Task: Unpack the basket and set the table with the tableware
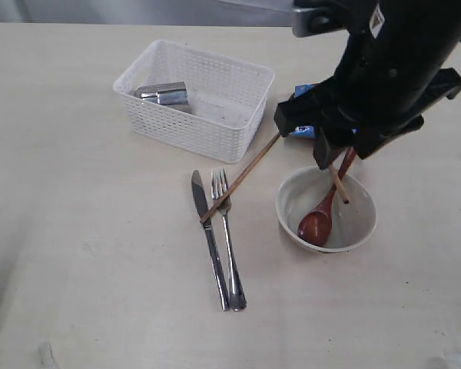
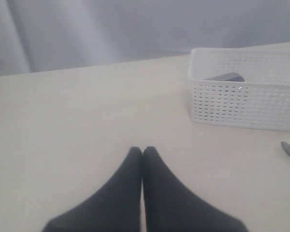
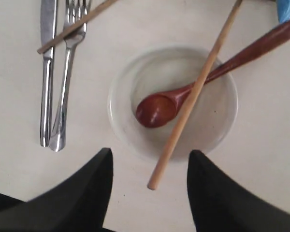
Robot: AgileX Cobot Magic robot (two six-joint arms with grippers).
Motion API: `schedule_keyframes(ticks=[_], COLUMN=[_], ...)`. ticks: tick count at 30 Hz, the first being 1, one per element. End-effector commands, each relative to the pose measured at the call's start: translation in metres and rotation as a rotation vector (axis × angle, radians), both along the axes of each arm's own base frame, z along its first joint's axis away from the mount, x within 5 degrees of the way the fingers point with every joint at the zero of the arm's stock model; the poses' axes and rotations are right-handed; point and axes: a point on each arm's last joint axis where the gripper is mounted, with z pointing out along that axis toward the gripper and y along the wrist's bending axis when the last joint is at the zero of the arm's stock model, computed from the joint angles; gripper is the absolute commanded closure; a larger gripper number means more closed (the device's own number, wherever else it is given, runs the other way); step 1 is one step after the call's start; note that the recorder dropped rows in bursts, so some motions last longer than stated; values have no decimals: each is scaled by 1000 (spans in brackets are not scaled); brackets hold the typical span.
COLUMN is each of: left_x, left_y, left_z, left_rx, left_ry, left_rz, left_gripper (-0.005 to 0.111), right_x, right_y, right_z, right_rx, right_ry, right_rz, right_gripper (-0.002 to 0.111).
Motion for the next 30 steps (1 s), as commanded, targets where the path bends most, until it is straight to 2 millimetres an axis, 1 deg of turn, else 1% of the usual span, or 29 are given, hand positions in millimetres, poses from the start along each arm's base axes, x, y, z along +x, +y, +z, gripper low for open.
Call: schedule_keyframes(ticks=[1,7,14,18,27,28,30], left_x=[0,0,0,0,0,0,0], left_y=[0,0,0,0,0,0,0], left_z=[0,0,0,0,0,0,0], left_rx=[4,4,4,4,4,4,4], left_ry=[-6,-6,-6,-6,-6,-6,-6], left_rz=[3,3,3,3,3,3,3], left_gripper=[107,107,107,107,107,107,107], right_x=[-2,2,10,13,18,18,20], right_y=[-11,-9,-1,1,0,0,1], right_z=[-20,-31,-57,-65,-67,-67,-67], right_rx=[-28,-60,-89,-104,-114,-118,-109], right_ry=[72,100,194,217,164,160,142], right_rz=[-16,-3,18,17,26,28,24], right_gripper=[62,62,62,62,62,63,71])
